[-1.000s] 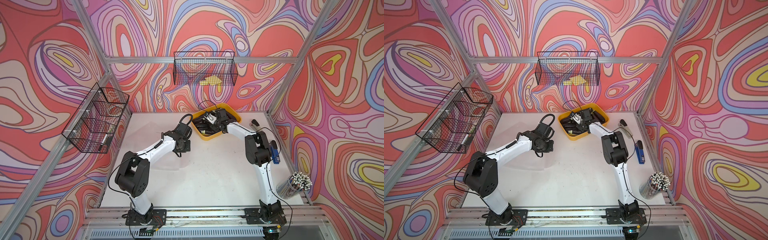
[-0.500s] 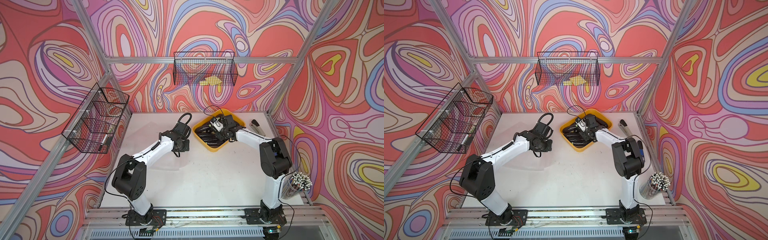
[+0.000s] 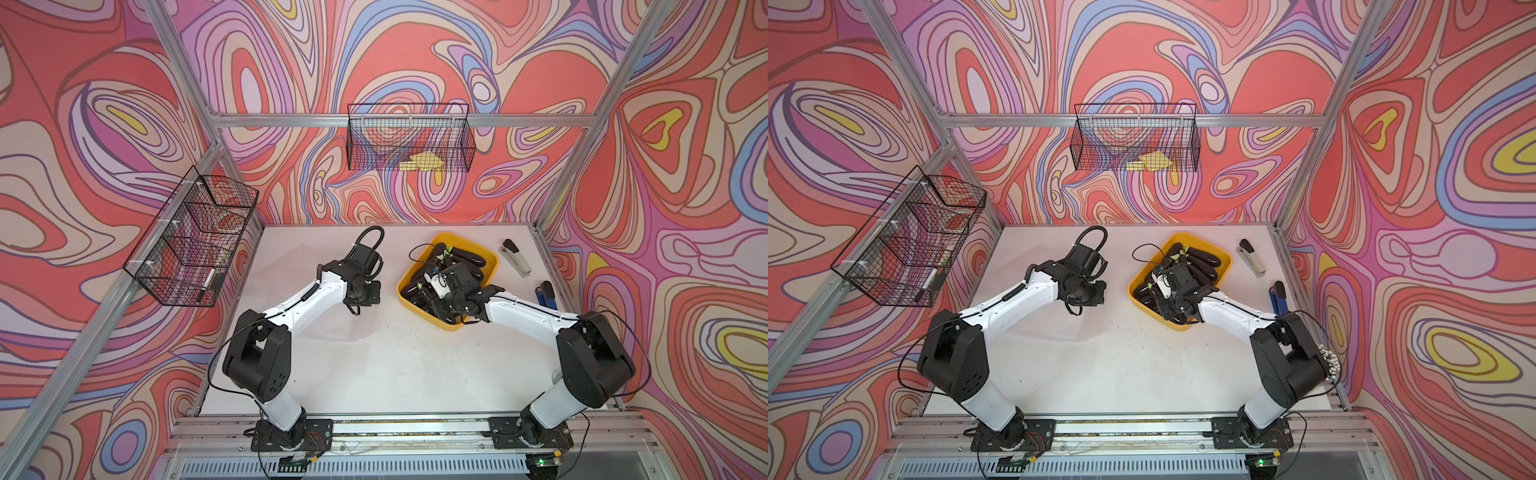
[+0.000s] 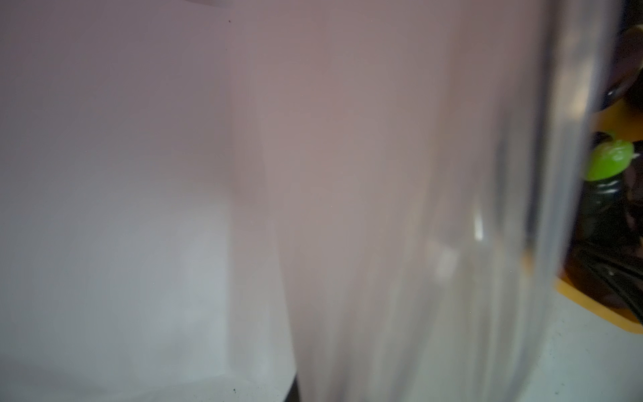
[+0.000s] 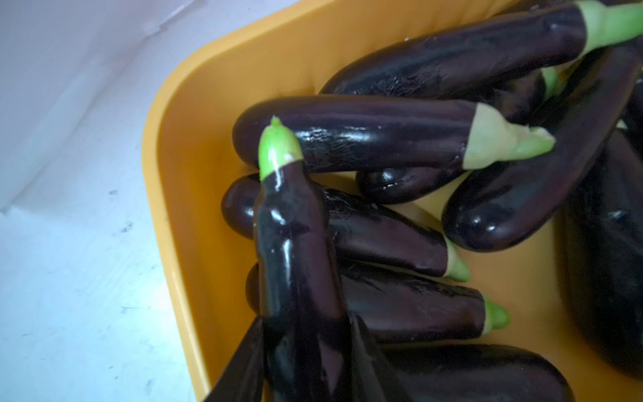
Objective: Place the eggplant in a zip-top bag and seal the zipper
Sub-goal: Pick up the eggplant from the basket, then place the eggplant in the zipper food storage bag.
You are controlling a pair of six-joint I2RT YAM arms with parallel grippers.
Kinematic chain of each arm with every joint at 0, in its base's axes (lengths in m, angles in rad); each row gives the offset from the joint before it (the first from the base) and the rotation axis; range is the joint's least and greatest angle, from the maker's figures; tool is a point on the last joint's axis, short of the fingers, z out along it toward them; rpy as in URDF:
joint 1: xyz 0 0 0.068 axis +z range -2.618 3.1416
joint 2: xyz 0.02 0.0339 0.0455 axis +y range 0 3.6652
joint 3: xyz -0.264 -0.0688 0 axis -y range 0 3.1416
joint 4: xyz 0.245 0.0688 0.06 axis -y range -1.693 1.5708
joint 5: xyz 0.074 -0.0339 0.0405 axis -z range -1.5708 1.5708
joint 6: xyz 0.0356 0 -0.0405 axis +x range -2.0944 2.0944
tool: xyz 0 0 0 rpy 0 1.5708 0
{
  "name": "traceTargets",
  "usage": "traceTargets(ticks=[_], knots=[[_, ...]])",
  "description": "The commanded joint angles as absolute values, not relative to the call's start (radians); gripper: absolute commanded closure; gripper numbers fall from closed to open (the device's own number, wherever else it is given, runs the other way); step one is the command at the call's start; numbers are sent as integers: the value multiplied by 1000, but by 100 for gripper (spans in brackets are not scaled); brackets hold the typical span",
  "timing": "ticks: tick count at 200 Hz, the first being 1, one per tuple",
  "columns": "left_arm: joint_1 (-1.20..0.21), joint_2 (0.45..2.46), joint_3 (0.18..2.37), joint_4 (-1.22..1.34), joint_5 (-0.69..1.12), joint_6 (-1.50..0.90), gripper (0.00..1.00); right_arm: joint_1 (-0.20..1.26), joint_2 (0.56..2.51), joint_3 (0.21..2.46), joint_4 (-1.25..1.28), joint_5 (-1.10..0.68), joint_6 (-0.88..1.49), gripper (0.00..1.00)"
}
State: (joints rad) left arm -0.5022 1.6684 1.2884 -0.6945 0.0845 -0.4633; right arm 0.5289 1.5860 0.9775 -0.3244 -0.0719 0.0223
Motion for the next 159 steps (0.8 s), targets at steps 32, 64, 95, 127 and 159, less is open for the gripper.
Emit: traceTargets(ticks=[32, 64, 95, 127, 159], knots=[[-507, 1687, 1333, -745, 225, -481, 100, 532, 1400, 958, -62, 13, 218, 70], [-506, 1727, 1347, -749, 277, -503, 100, 533, 1416, 933, 253, -66, 392, 71], [-503, 1756, 1324, -683, 370, -575, 100, 597, 1424, 803, 562, -7, 587, 70], [-505, 1798, 1308, -629, 436, -606, 100, 664, 1510, 700, 866, 92, 683, 68], [-505, 1778, 1274, -601, 441, -602, 100, 698, 1627, 732, 1037, 118, 697, 69]])
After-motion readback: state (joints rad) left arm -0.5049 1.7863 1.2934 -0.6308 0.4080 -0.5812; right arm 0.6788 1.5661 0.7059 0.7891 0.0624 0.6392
